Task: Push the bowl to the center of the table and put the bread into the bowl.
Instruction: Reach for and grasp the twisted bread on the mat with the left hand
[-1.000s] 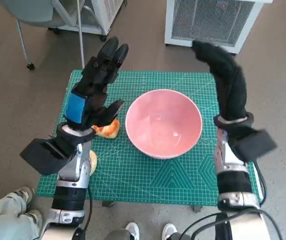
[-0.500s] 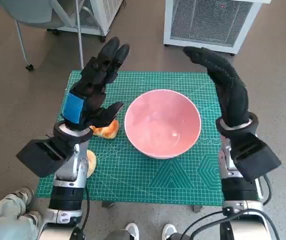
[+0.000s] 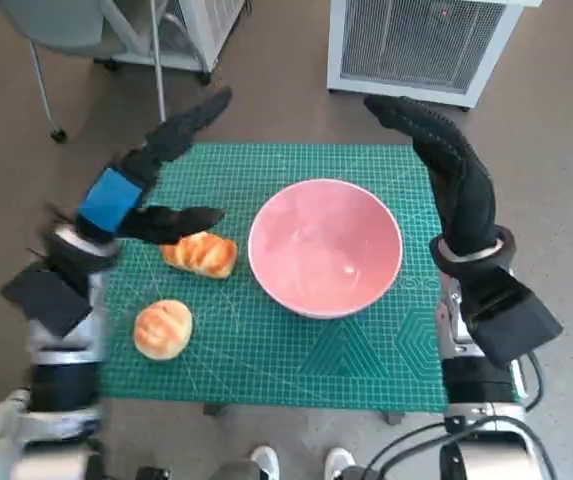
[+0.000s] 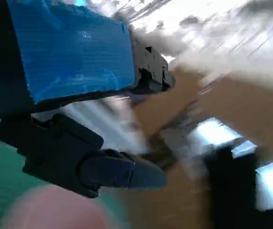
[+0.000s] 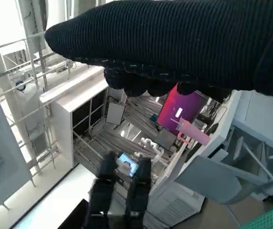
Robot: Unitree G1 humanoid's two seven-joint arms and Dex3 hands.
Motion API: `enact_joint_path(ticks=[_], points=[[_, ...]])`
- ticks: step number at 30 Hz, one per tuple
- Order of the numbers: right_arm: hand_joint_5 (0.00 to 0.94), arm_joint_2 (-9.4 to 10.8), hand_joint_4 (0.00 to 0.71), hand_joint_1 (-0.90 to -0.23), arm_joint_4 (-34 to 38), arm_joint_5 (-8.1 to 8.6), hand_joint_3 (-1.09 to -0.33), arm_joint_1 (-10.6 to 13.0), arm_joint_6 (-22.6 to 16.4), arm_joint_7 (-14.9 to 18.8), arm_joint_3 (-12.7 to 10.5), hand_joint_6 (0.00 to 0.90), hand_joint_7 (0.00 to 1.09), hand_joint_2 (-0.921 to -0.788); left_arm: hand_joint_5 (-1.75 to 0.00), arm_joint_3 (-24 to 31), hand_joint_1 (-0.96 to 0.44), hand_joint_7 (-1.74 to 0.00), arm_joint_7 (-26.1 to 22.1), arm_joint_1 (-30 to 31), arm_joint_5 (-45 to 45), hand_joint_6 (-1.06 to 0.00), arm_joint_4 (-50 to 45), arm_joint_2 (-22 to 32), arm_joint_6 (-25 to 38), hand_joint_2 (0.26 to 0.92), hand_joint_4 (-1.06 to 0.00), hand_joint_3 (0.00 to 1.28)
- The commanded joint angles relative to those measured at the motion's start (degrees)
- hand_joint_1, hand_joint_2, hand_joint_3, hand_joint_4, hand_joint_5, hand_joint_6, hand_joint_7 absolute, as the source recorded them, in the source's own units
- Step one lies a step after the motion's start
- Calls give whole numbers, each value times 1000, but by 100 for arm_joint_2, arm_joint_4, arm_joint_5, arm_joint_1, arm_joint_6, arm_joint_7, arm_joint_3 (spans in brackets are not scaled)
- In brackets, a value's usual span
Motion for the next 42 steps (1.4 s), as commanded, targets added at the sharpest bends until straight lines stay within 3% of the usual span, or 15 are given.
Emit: enact_joint_path(ticks=[1, 6, 13, 23, 42], points=[[11, 37, 288, -725, 34, 21, -866, 121, 58, -70, -13, 16, 676, -921, -11, -241, -229, -52, -191, -50, 1021, -377, -835, 723, 1492, 760, -216, 16], [11, 48, 289, -728, 36, -7, -868, 121, 70, -115, -12, 12, 683, -921, -10, -435, -96, -41, -357, -25, 1323, -384, -1136, 856, 2137, 732, -229, 4], [11, 70, 289, -730, 5, -29, -867, 139, 107, -181, 0, 9, 688, -921, -11, -746, -15, -26, -609, -52, 1462, -382, -1240, 971, 2402, 730, -249, 3], [9, 59, 288, -729, -20, -13, -871, 159, 146, -199, 4, 3, 696, -921, -11, -1200, -6, -19, -885, -205, 1717, -386, -1060, 975, 2553, 736, -274, 6], [7, -5, 284, -712, -40, 91, -881, 190, 216, -128, -28, -1, 701, -921, 0, -2157, -52, -9, -928, -717, 2390, -382, -89, 647, 2793, 740, -269, 6]])
